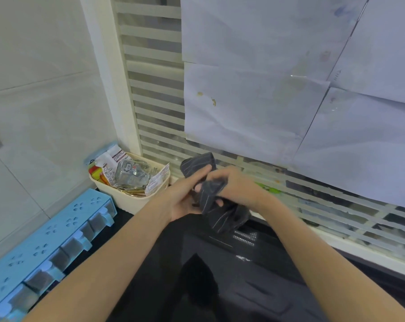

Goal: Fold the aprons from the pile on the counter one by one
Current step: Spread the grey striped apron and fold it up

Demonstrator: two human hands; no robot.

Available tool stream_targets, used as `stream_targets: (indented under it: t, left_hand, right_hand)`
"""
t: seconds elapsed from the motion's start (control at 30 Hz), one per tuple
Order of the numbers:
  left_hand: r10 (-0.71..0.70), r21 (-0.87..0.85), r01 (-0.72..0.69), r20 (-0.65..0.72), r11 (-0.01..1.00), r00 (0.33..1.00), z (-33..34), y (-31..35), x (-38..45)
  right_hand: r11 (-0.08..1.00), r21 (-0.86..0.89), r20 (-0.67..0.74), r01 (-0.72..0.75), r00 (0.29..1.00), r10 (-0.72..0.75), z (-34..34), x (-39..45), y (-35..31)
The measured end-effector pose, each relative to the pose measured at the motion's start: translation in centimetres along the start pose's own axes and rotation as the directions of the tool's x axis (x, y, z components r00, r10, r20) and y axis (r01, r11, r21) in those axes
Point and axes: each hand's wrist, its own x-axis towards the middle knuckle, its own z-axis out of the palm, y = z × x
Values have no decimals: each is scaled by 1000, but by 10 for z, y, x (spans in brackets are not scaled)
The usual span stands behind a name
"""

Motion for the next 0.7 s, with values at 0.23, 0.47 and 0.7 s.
stream_targets:
  t: [0.23,0.47,0.7]
  left_hand:
    - [61,-19,-67,-216,998,975,-5,-5,2]
    - [82,-63,-87,-69,994,994,-7,2,-9]
    - [75,-130,-78,-23,988,997,-14,5,-9]
  right_hand:
    - [945,-308,-101,106,985,-143,-9,5,8]
    - [963,-261,-261,72,955,-142,-4,14,11]
    - [989,101,-292,-105,947,131,-5,18,4]
